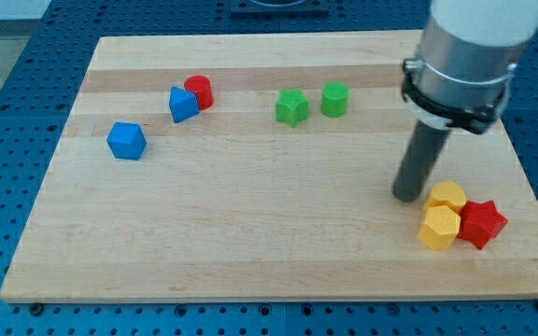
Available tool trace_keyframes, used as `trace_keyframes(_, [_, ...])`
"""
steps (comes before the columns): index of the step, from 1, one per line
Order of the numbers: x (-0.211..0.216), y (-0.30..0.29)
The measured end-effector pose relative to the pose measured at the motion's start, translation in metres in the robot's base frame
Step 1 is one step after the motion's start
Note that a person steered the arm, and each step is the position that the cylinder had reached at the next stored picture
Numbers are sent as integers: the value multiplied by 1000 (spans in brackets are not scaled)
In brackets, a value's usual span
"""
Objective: Push the red circle into the green star
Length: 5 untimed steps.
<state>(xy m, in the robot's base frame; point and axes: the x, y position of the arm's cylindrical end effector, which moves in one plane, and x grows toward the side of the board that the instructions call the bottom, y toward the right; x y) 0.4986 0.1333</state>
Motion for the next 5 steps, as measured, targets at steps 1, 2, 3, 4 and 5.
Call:
trace_keyframes(1, [-31, -56])
trace_keyframes(2, [-45, -121])
trace_keyframes(3, [-57, -178])
trace_keyframes(4, [-73, -216])
trace_keyframes(5, [-93, -252])
